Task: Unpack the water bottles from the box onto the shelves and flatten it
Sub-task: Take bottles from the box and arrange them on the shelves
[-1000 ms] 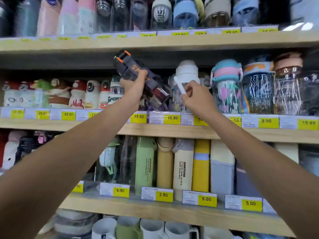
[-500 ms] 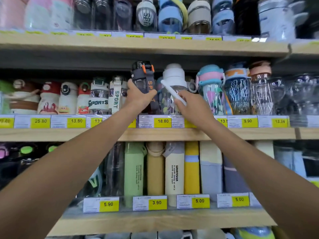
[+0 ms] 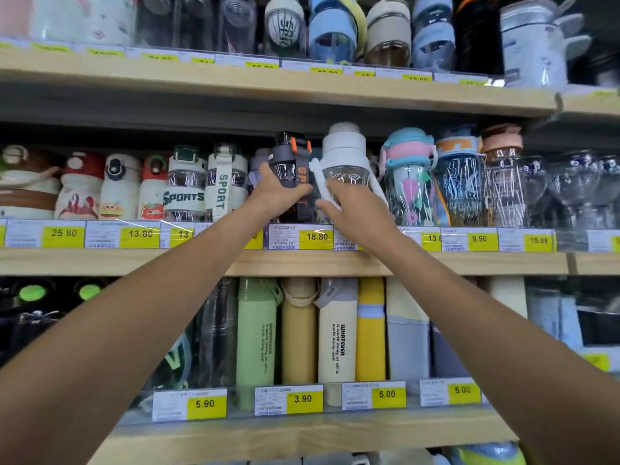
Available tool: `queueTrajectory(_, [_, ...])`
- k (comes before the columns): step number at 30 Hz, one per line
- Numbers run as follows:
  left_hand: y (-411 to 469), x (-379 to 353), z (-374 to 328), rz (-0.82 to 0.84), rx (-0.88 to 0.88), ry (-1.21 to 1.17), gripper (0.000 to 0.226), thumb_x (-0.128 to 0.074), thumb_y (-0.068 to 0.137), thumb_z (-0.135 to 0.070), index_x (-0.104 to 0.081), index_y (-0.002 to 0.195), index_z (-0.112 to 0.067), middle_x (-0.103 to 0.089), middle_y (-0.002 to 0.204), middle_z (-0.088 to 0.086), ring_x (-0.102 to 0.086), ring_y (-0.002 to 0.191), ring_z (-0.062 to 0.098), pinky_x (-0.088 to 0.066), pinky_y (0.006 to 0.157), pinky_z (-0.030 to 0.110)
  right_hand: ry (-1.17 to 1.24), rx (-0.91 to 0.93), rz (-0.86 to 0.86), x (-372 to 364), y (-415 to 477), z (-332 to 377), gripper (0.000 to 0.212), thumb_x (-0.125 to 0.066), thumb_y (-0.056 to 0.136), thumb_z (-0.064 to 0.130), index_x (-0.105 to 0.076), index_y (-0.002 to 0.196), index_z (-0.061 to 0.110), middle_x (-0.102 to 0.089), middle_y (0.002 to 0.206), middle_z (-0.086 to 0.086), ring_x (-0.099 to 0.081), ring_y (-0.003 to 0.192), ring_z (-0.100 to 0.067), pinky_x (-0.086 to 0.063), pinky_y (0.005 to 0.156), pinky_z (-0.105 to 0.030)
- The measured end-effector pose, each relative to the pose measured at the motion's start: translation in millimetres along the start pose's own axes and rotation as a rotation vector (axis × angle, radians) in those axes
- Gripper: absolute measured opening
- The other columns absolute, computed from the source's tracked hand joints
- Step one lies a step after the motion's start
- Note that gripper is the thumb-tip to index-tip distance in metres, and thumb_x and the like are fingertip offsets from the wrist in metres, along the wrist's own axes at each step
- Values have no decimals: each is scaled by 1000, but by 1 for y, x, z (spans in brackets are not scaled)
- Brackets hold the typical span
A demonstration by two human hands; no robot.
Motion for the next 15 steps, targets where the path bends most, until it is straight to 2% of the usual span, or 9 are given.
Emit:
queueTrajectory(4, [0,-3,0,28,-24,-14,93,-70,76,-44,-13,145,-18,-50,121,2,-49,107,19,-40,88,27,-24,-10,-11,-2,3,4,32,-45,97,40,-53,101,9,-63,93,-12,-58,90,-32,-34,62,-33])
queueTrajectory(10, [3,-4,0,107,-13,13,92,-69,79,-47,-13,145,-15,-42,114,-2,-44,106,16,-35,87,24,-126,-5,-33,-7,3,8,28,-47,96,35,-52,106,9,-64,101,-11,-60,93,-31,-31,63,-32])
queueTrajectory(15, [3,-3,0,84,-28,-30,81,-71,78,-42,-25,138,-12,-50,102,-7,-47,96,12,-36,81,22,-124,7,-42,-6,3,5,22,-45,96,30,-52,100,9,-64,97,-11,-59,86,-33,-34,60,-33])
Point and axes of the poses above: each hand's wrist, its own y-axis towards the middle knuckle, its own x-axis out of the back of the hand, z = x × y, the point moved 5 cm from there along y, towards the middle knuckle
